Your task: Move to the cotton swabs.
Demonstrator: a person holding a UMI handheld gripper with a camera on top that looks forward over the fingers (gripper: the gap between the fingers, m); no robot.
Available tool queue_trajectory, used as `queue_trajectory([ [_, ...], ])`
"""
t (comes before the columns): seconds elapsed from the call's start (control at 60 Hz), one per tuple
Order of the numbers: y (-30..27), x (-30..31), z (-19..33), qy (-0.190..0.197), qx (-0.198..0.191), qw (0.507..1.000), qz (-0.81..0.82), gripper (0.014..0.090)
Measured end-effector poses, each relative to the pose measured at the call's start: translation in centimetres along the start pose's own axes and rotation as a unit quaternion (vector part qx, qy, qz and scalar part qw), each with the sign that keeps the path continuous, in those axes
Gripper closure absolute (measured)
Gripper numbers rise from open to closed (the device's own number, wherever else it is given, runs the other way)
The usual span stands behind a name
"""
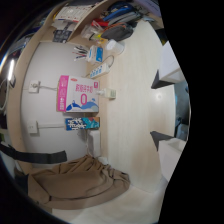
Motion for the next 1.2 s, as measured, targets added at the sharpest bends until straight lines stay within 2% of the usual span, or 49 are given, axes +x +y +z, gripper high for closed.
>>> queue_trajectory([
  [0.383, 0.0, 4.4, 1.9, 0.009, -0.005, 1.000, 0.020, 0.0177],
  [0.767, 0.4, 21.0, 7.9, 0.062, 0.006, 0.997, 0.043, 0.0173],
  [0.983, -0.8, 30.4, 12.3, 0.069, 0.017, 0.997, 0.033, 0.0172],
  [1.2, -2.3, 36.1, 17.0, 0.065, 0.016, 0.998, 0.018, 0.0175],
])
